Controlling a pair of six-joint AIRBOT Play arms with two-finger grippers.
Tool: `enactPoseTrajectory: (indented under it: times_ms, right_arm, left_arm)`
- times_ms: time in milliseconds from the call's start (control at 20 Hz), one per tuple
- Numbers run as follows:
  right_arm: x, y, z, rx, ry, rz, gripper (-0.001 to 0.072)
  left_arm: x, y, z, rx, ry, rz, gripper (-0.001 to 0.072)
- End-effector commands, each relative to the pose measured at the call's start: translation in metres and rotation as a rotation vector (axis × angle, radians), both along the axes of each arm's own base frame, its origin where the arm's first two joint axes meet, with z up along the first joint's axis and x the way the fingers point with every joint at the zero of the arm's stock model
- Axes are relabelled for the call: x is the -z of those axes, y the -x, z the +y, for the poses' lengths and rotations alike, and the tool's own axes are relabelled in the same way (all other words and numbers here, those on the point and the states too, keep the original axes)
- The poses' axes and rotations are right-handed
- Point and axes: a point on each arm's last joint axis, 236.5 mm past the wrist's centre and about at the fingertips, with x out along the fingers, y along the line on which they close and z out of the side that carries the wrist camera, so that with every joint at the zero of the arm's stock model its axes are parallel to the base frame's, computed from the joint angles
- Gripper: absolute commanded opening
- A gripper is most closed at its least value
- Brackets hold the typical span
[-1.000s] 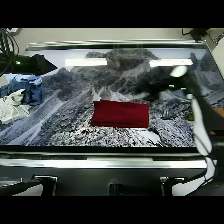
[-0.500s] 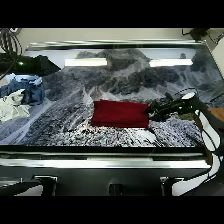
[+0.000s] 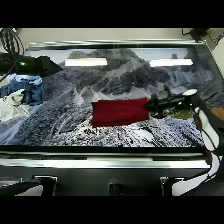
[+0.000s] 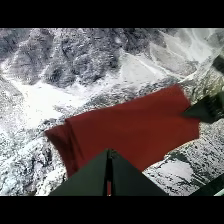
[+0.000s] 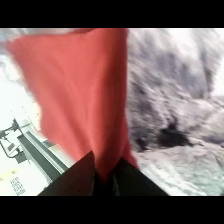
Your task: Fold the clothes and pants, and hang the long-sleeved shirts on hangers.
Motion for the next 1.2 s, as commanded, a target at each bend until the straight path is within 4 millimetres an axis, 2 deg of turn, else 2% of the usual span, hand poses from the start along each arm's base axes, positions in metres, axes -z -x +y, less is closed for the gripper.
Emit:
enactPoseTrajectory:
  times_ms: [0, 100, 200, 450, 650, 750, 850, 1000, 1150]
  right_arm:
    - [-0.079, -0.027, -0.062, 0.069, 0.077, -0.153, 0.0034]
    - [-0.114, -0.028, -0.124, 0.184, 0.188, -0.186, 0.0034]
    - [-0.14, -0.013, -0.183, 0.278, 0.274, -0.2, 0.0034]
    - [-0.173, 0.046, -0.313, 0.61, 0.36, -0.158, 0.0034]
    - [-0.2, 0.088, -0.395, 0.916, 0.39, -0.175, 0.0034]
    - [-0.213, 0.105, -0.422, 1.036, 0.389, -0.192, 0.0034]
    - [-0.222, 0.122, -0.439, 1.121, 0.391, -0.191, 0.0034]
    - [-0.224, 0.149, -0.45, 1.176, 0.388, -0.154, 0.0034]
    - [-0.214, 0.185, -0.454, 1.215, 0.38, -0.054, 0.0034]
  left_arm:
    - [0.0, 0.0, 0.0, 0.001, -0.001, 0.0, 0.0027]
    - [0.0, 0.0, 0.0, 0.001, -0.001, 0.0, 0.0028]
    - [0.0, 0.0, 0.0, 0.002, -0.001, -0.001, 0.0027]
    - [0.0, 0.0, 0.0, 0.003, -0.002, -0.002, 0.0027]
    - [0.0, 0.0, 0.0, 0.003, -0.003, -0.002, 0.0027]
    - [0.0, 0.0, 0.0, 0.003, -0.002, -0.002, 0.0027]
    - [0.0, 0.0, 0.0, 0.003, -0.003, -0.002, 0.0028]
    - [0.0, 0.0, 0.0, 0.004, -0.002, -0.001, 0.0028]
    - [0.0, 0.0, 0.0, 0.003, -0.002, -0.002, 0.0028]
